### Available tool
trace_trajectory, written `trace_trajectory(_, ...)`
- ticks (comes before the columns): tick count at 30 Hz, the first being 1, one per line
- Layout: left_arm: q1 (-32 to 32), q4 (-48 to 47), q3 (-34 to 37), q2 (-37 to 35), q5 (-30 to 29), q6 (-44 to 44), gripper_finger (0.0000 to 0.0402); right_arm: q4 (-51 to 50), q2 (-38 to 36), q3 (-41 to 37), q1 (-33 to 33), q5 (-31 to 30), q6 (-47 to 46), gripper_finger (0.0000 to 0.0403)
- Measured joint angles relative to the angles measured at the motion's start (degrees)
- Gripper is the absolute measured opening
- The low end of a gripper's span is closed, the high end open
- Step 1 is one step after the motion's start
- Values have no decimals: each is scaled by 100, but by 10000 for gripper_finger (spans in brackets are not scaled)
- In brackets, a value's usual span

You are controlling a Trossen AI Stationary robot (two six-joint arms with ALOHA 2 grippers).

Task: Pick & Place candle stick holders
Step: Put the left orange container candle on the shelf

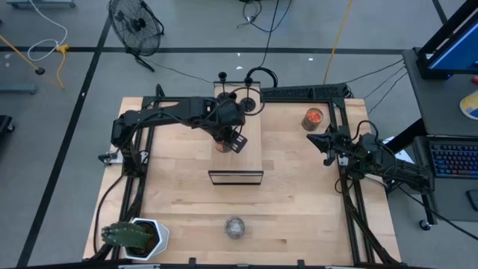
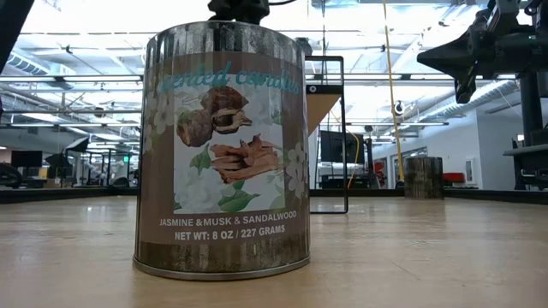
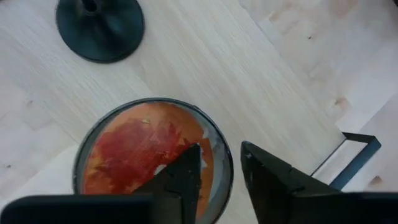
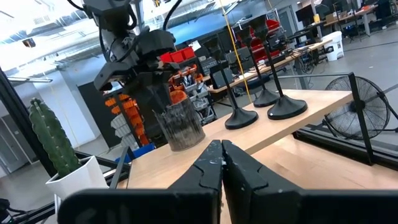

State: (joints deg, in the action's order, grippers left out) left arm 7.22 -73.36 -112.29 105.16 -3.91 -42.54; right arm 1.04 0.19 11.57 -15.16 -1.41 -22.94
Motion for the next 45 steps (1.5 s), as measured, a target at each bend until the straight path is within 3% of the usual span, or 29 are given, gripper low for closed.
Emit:
trace_trajectory(9, 108, 25, -340, -145, 347, 17, 142, -1, 1, 0, 0, 0, 0, 0)
trace_trajectory(17, 144, -762, -560, -235, -184, -107, 143, -2, 1, 0, 0, 0, 2, 0)
trace_trajectory(45, 268, -504, 52, -170, -184, 51, 143, -2, 1, 0, 0, 0, 2, 0)
